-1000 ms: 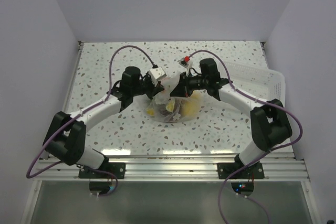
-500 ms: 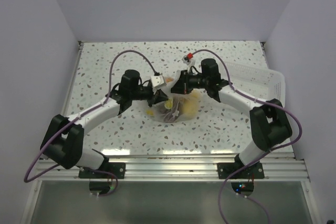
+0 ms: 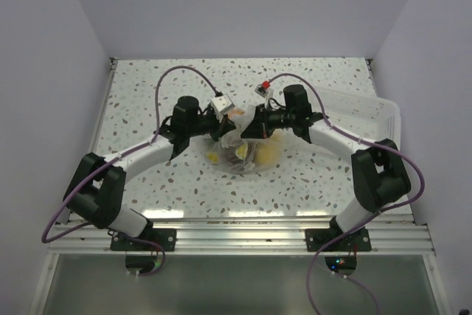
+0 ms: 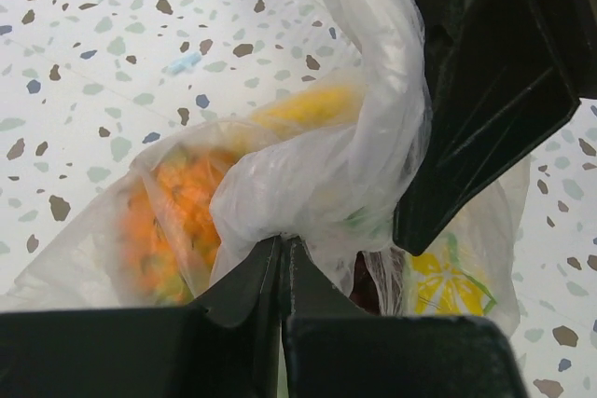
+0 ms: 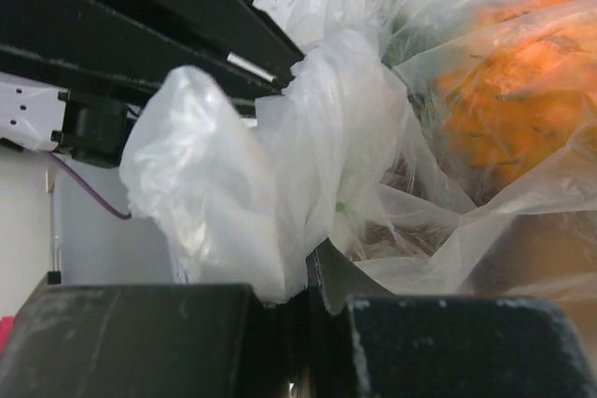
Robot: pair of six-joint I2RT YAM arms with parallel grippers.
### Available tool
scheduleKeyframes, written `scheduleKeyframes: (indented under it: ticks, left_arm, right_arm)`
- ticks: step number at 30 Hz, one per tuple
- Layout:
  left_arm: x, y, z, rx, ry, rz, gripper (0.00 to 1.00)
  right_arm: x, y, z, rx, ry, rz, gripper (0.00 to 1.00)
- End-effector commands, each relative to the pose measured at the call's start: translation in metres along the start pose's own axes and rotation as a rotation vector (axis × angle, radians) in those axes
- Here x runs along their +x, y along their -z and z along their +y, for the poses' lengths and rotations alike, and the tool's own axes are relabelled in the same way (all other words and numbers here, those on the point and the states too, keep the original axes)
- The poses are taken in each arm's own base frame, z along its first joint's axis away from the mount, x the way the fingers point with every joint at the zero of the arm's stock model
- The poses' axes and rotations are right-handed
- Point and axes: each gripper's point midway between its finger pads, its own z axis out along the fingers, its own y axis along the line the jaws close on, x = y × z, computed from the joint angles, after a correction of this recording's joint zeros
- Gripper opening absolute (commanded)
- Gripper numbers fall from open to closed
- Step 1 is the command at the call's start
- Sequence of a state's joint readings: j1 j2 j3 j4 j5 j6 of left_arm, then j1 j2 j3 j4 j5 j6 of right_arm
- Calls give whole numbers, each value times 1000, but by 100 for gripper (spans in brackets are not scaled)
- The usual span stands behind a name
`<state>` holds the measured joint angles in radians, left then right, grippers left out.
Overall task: Place the fake fruits into the plastic bag and tie a complex knot
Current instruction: Tie the plastic bag at the center of the board.
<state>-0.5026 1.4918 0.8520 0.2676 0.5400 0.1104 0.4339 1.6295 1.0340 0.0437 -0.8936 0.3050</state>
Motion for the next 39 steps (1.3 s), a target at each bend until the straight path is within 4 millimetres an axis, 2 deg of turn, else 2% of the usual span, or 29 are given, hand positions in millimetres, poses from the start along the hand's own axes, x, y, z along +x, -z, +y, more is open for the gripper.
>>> scheduleKeyframes:
  ticks: [1,3,6,10,11,17,20,21,23,25,26,28,30,31,34,39]
  left_arm:
    - [-41,3,16,-74,-35,-128,0]
    - [-40,3,18,-81,-29,-126,0]
    - [-41,7,9,-34,-35,-135,0]
    - [-41,22,-23,139,-73,-159,0]
    - [-34,24,-27,156,-72,-134,0]
    - [-28,38,-57,288,-107,-134,0]
    - [-17,33,-62,300,-101,-94,0]
    - [-14,29,-60,297,-92,-79,0]
    - [-10,21,-53,258,-85,-58,0]
    - [-2,12,-40,189,-69,-26,0]
    - [-7,8,-32,152,-65,-40,0]
    - [-4,-1,-7,41,-34,-21,0]
    - [-8,-4,5,1,-31,-31,0]
    - [-21,-4,9,-12,-47,-82,0]
    - [-36,-3,11,-15,-37,-140,0]
    - [-42,-7,9,5,-14,-166,0]
  right_arm:
    - [-6,9,27,-96,61,18,0]
    - [-6,9,29,-107,52,21,0]
    - [-12,8,30,-114,52,8,0]
    - [-19,7,29,-130,41,-18,0]
    - [-19,7,28,-122,36,-20,0]
    - [-29,6,19,-55,10,-51,0]
    - [-38,5,17,-37,-14,-97,0]
    - [-37,3,16,-38,-30,-104,0]
    - [-45,4,26,-79,-40,-134,0]
    - [-46,5,34,-119,-46,-133,0]
    - [-45,5,36,-130,-44,-127,0]
    - [-38,7,41,-160,-34,-101,0]
    - [-28,9,39,-151,-19,-60,0]
    - [-24,11,38,-146,-11,-46,0]
    - [-12,13,36,-135,24,-9,0]
    - [-6,13,35,-150,32,18,0]
